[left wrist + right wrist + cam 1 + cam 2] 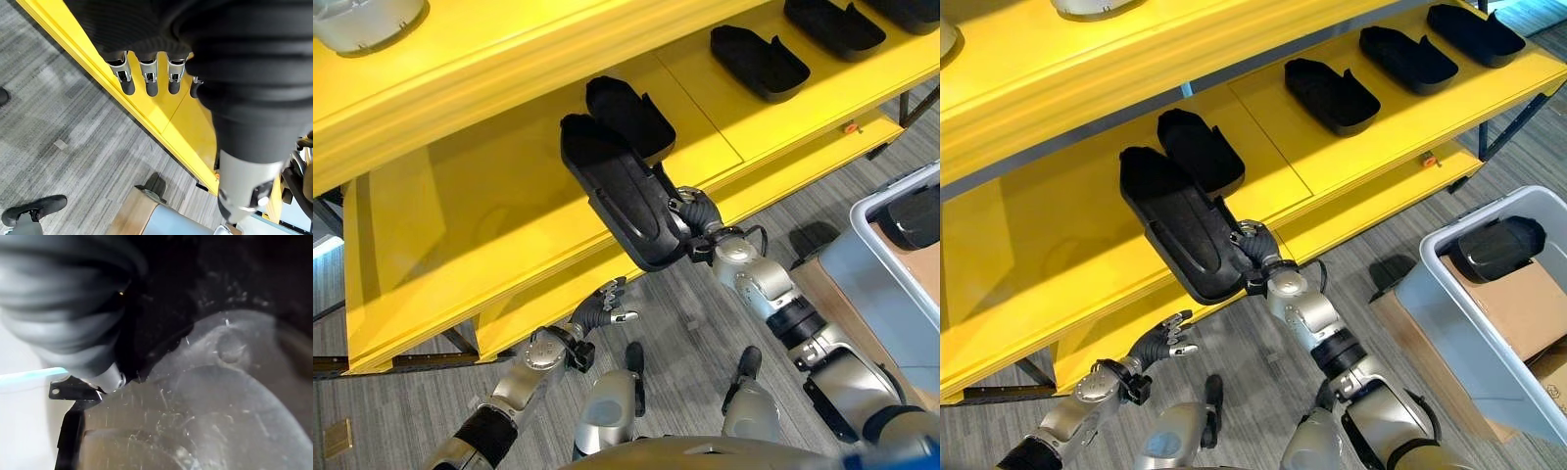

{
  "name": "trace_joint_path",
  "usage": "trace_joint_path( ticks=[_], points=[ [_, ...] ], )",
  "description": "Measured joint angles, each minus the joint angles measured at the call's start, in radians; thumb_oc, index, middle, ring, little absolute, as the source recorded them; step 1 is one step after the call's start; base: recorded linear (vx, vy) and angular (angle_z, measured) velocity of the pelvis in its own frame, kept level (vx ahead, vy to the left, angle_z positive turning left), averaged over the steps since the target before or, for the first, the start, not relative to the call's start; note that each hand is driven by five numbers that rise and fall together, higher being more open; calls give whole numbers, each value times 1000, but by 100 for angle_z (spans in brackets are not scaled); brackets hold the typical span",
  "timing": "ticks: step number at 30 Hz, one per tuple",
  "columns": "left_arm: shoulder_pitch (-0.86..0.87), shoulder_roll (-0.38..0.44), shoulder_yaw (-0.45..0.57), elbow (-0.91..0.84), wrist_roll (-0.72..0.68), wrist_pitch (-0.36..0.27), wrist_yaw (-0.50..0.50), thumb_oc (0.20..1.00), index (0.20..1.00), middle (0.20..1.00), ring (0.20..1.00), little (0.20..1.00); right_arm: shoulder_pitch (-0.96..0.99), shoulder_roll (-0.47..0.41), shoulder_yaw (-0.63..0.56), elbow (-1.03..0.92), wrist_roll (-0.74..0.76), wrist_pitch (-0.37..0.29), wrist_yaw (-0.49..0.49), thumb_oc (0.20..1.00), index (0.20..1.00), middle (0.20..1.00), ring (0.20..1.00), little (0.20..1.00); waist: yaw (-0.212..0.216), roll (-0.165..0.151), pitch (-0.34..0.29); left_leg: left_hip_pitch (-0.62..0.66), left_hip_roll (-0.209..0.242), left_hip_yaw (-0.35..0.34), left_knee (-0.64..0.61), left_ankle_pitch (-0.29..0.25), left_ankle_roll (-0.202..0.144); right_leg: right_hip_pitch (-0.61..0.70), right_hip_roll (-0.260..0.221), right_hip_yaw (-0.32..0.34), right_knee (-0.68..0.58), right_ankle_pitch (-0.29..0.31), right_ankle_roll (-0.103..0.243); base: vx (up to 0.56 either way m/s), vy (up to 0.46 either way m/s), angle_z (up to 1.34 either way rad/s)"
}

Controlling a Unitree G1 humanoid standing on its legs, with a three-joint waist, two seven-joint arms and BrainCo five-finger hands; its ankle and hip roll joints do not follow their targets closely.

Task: Move parts from the plastic box to the shelf.

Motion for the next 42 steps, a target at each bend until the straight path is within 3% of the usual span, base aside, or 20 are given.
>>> trace_joint_path(
  ticks=[4, 6, 8, 9, 12, 15, 21, 22, 24, 25, 27, 29, 31, 32, 36, 37, 38, 39, 40, 42],
  points=[
    [-45, -21, -3, -2, 1, -1, -12, 1000, 1000, 1000, 1000, 1000, 0, -25, -23, 0, -30, 1, -27, 200, 200, 200, 200, 200, -5, 12, 15, -54, -17, -8, 118, -64, 42, 26, -17, -9, 0, 20, 0, -78, 190, 21],
    [-77, -27, -17, -2, 1, -1, -28, 1000, 1000, 1000, 1000, 1000, 1, -28, -35, -5, -35, 1, -68, 200, 200, 200, 200, 200, -6, 23, 22, -63, -36, -44, 115, -69, 57, 27, -26, 17, 15, 58, -47, 100, 94, 61],
    [-72, -32, -27, 5, 3, 1, -47, 1000, 1000, 1000, 1000, 1000, 34, -31, -35, -34, -35, 1, -104, 200, 200, 200, 200, 200, -7, 33, 31, -36, -59, -127, 82, -37, 80, 17, 22, 98, 166, -75, -63, 131, 134, 92],
    [-46, -22, -25, 4, 3, 2, -53, 1000, 1000, 1000, 1000, 1000, 63, -22, -16, -54, -32, 1, -112, 200, 200, 200, 200, 200, -2, 32, 30, 10, -38, -149, 0, 7, 86, 6, 134, 154, 263, -190, -54, 104, 114, 74],
    [40, -17, 1, -4, 4, 14, -48, 1000, 1000, 1000, 1000, 1000, 57, -15, 21, -93, -32, 6, -96, 200, 200, 200, 200, 200, 26, 26, 26, 72, -46, -125, -132, 74, 71, -49, 273, 71, 291, -252, -68, 40, -17, 0],
    [-2, -19, -31, 6, 35, 24, -43, 1000, 1000, 1000, 1000, 1000, -5, -37, 14, 1, -33, 11, -92, 200, 200, 200, 200, 200, -5, 43, 19, 25, -62, -169, -146, 96, 49, -43, 340, 90, 164, -226, -141, -123, -151, 21],
    [-74, -36, -17, 10, 40, 10, -50, 1000, 1000, 1000, 1000, 1000, -9, -101, 0, 69, -38, 7, -65, 200, 200, 200, 200, 200, -11, 69, 32, -11, -45, -187, -146, 113, 23, -57, 359, 79, 144, -218, -154, -65, -149, 14],
    [-77, -37, -17, 10, 42, 10, -51, 1000, 1000, 1000, 1000, 1000, -9, -101, 0, 65, -38, 2, -65, 200, 200, 200, 200, 200, -22, 80, 38, -19, -44, -189, -146, 120, 13, -56, 358, 69, 144, -219, -154, -76, -125, 36],
    [-105, -44, -22, 11, 44, 12, -69, 1000, 1000, 1000, 1000, 1000, -5, -113, 4, 43, -45, 0, -69, 200, 200, 200, 200, 200, -65, 99, 46, -33, -32, -122, -181, 150, -73, -48, 325, -2, 142, -219, -180, -70, -34, 86],
    [-119, -46, -24, 8, 44, 11, -80, 1000, 1000, 1000, 1000, 1000, -7, -113, 3, 40, -54, 0, -70, 200, 200, 200, 200, 200, -68, 103, 50, -37, -4, -37, -163, 111, -38, -48, 318, -31, 148, -223, -224, -49, 31, 78],
    [-149, -46, -35, 9, 46, 11, -89, 1000, 1000, 1000, 1000, 1000, -12, -103, 2, 30, -70, 0, -66, 200, 200, 200, 200, 200, -59, 84, 73, -66, 37, 10, -29, 77, -2, -61, 292, -33, 190, -249, -242, -48, 186, 27],
    [-146, -51, -46, 8, 46, 13, -93, 1000, 1000, 1000, 1000, 1000, -42, -87, 5, 56, -75, 6, -38, 200, 200, 200, 200, 200, -64, 88, 80, -64, 66, -122, 36, 63, -42, -79, 283, -1, 230, -268, -217, 9, 343, -11],
    [-144, -57, -48, 7, 43, 12, -92, 1000, 1000, 1000, 1000, 1000, -70, -78, 5, 59, -76, 9, -22, 200, 200, 200, 200, 200, -66, 91, 81, -29, 111, -168, -14, 63, -47, -121, 270, 43, 280, -289, -204, 39, 440, -39],
    [-150, -59, -49, 16, 42, 16, -90, 1000, 1000, 1000, 1000, 1000, -96, -76, 5, 80, -76, 15, -10, 200, 200, 200, 200, 200, -83, 96, 87, -25, 146, -226, -32, 74, -80, -127, 267, 46, 287, -285, -202, 13, 381, -35],
    [-156, -65, -57, 11, 34, 14, -88, 1000, 1000, 1000, 1000, 1000, -143, -100, 18, 96, -80, 32, 7, 200, 200, 200, 200, 200, -79, 83, 98, -29, 252, -282, -50, 101, -102, -232, 185, 178, 425, -317, -165, -21, 543, -58],
    [-154, -67, -57, 12, 31, 12, -87, 1000, 1000, 1000, 1000, 1000, -144, -112, 31, 86, -87, 30, 8, 200, 200, 200, 200, 200, -89, 83, 97, -34, 249, -302, -47, 106, -102, -249, 167, 213, 444, -317, -149, -38, 606, -54],
    [-151, -77, -58, 13, 28, 12, -86, 1000, 1000, 1000, 1000, 1000, -160, -130, 47, 93, -90, 32, 15, 200, 200, 200, 200, 200, -90, 83, 95, -24, 234, -326, -53, 110, -94, -264, 138, 259, 456, -306, -103, -62, 501, -87],
    [-148, -111, -64, 10, 21, 7, -76, 1000, 1000, 1000, 1000, 1000, -183, -161, 67, 91, -106, 35, 22, 200, 200, 200, 200, 200, -92, 117, 77, -17, 186, -315, -49, 103, -71, -296, 102, 334, 460, -285, -24, -167, 634, -71],
    [-185, -124, -65, 13, 21, 7, -54, 1000, 1000, 1000, 1000, 1000, -192, -193, 61, 68, -114, 35, 14, 200, 200, 200, 200, 200, -102, 114, 76, -62, 92, -276, 22, -27, -106, -295, 12, 374, 396, -213, -15, -230, 652, -53],
    [-190, -142, -65, 40, 19, -6, -39, 1000, 1000, 1000, 1000, 1000, -193, -165, 74, 117, -102, 30, 22, 200, 200, 200, 200, 200, -74, 129, 67, -100, 56, -262, 85, -21, -102, -288, 8, 309, 404, -154, 11, -213, 551, 5]
  ],
)
